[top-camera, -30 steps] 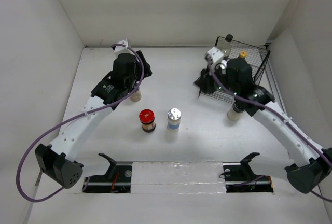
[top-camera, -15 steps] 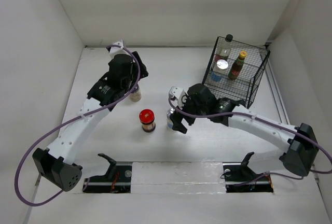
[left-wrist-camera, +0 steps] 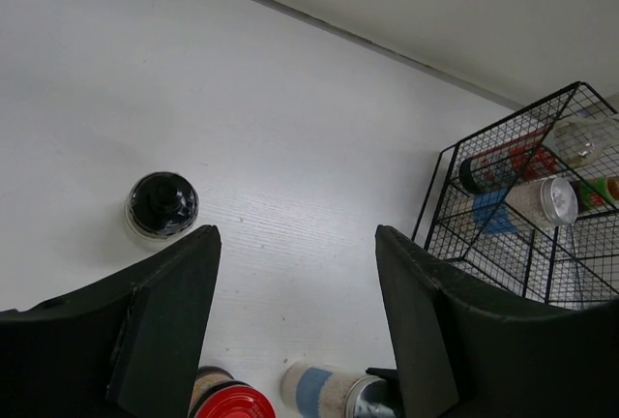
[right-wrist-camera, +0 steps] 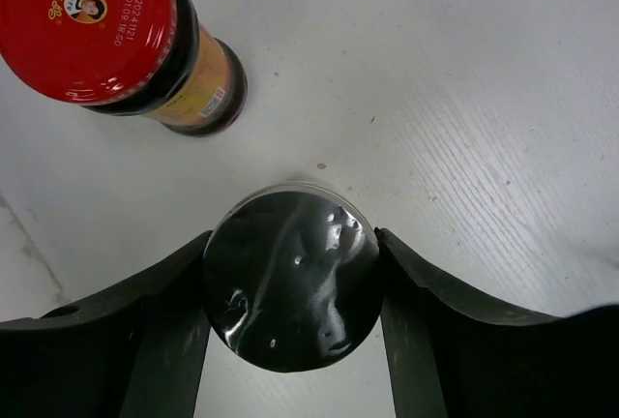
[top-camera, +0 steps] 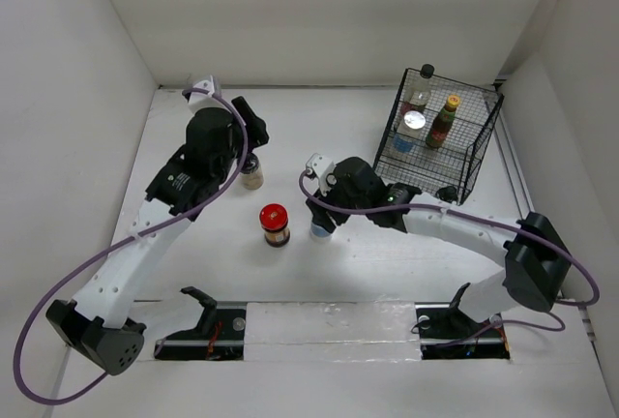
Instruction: Organize the condiment bottles
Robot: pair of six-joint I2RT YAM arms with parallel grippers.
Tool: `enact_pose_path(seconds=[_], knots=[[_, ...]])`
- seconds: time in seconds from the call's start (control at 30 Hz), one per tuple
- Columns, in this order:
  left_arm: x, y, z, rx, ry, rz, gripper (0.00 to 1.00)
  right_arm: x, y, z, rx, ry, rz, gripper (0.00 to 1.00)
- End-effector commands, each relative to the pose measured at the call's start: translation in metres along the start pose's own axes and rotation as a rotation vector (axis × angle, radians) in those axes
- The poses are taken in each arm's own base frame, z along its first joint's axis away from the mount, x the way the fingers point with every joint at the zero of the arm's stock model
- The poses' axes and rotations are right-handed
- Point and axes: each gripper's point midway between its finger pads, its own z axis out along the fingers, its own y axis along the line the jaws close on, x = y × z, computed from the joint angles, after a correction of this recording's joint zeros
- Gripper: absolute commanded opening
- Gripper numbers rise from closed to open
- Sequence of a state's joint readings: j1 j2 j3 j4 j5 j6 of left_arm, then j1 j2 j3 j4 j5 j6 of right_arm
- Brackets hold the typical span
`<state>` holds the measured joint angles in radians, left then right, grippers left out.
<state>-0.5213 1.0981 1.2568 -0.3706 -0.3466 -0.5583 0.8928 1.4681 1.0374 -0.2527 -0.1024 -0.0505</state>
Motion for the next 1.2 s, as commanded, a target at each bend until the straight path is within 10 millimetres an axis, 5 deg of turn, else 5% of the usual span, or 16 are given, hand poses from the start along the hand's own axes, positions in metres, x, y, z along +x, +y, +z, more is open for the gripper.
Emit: enact_pose_path(seconds=[0.0, 0.03, 0.1, 0.13, 0.27, 0.47, 0.63, 0.8, 1.17], knots=[[-0.01, -0.003, -0.008, 0.034, -0.042, -0.029, 0.61, -0.027, -0.006, 0.001, 0.054, -0.09, 0.011, 0.41], [-0.01, -0.007, -0.008, 0.05, -0.041, -0.032, 0.61, -0.04, -0.009, -0.008, 0.077, -0.109, 0.011, 0.27], [-0.012, -0.013, -0.012, 0.088, -0.038, -0.029, 0.61, -0.051, -0.022, -0.032, 0.161, -0.111, 0.026, 0.25], [-0.013, -0.017, -0.012, 0.109, -0.04, -0.021, 0.61, -0.085, -0.024, -0.064, 0.187, -0.208, 0.027, 0.25], [-0.017, -0.04, -0.017, 0.227, -0.039, -0.026, 0.61, -0.129, -0.075, -0.151, 0.353, -0.364, 0.086, 0.28], [-0.028, -0.063, -0.014, 0.309, -0.048, 0.016, 0.62, -0.112, -0.157, -0.239, 0.653, -0.377, 0.23, 0.28], [-0.027, -0.068, -0.014, 0.337, -0.05, 0.015, 0.63, -0.119, -0.209, -0.305, 0.843, -0.459, 0.295, 0.28], [-0.016, -0.063, -0.011, 0.328, -0.02, 0.033, 0.65, -0.115, -0.264, -0.316, 0.91, -0.477, 0.34, 0.28], [0.011, -0.041, -0.023, 0.321, 0.027, 0.076, 0.66, -0.11, -0.315, -0.305, 0.957, -0.537, 0.326, 0.28]])
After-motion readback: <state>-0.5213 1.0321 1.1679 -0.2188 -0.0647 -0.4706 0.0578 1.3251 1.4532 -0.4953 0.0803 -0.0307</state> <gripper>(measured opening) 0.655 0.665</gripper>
